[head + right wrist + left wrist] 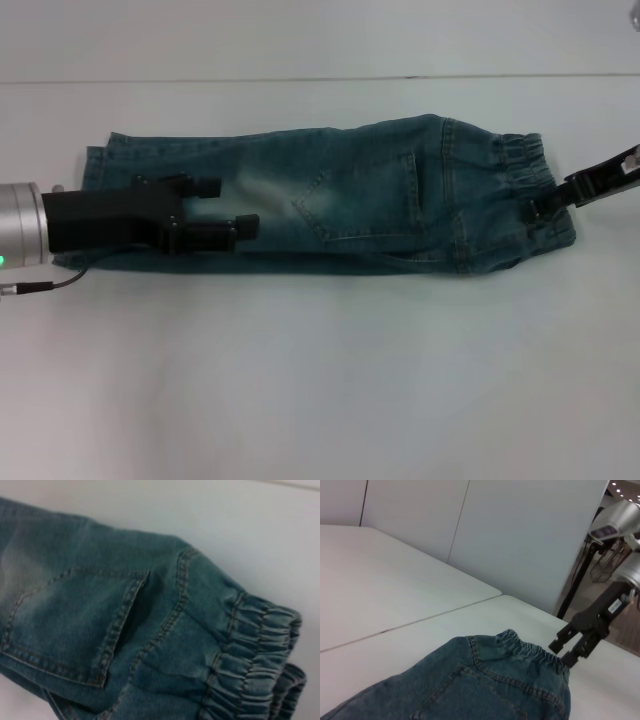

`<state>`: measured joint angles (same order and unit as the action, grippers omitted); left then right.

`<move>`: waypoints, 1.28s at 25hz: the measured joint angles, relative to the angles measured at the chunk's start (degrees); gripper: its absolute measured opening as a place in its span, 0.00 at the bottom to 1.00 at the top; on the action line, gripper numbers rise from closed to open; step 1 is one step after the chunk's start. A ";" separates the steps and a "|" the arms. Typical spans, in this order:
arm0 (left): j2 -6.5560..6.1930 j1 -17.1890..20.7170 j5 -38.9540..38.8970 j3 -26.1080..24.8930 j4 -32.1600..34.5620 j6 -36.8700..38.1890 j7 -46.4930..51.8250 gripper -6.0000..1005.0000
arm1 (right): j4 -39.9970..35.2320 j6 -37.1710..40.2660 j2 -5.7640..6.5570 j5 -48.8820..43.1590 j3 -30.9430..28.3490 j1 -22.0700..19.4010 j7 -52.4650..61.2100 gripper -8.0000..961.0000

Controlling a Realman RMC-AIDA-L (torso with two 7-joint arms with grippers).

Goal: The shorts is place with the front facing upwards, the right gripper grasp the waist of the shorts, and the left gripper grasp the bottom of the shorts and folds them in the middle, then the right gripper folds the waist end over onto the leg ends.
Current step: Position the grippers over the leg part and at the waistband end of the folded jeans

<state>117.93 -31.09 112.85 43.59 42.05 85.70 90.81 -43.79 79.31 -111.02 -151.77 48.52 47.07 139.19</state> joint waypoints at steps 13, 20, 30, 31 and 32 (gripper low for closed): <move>0.01 -0.64 0.01 0.03 -2.33 -1.84 -0.20 0.94 | 2.97 -2.97 -2.66 0.32 0.14 1.42 -3.53 0.90; 0.02 -0.42 0.73 0.10 -3.25 -2.30 -0.21 0.93 | 2.55 -2.60 -3.14 0.34 -0.03 1.68 -4.55 0.62; 0.02 0.06 0.78 0.08 -3.55 -1.91 -0.20 0.86 | 2.31 -2.44 -3.15 0.40 0.05 1.15 -6.37 0.15; 0.03 0.07 0.69 0.07 -3.55 -1.87 -0.18 0.86 | 2.30 -2.38 -3.16 0.41 0.05 1.13 -6.53 0.11; 0.06 0.07 0.57 -0.04 -3.55 -1.96 -0.14 0.85 | 2.27 -2.25 -3.15 0.41 0.01 1.13 -6.72 0.11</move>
<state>117.99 -31.02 113.42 43.55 38.49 83.74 90.67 -41.51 77.06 -114.17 -151.36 48.53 48.20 132.47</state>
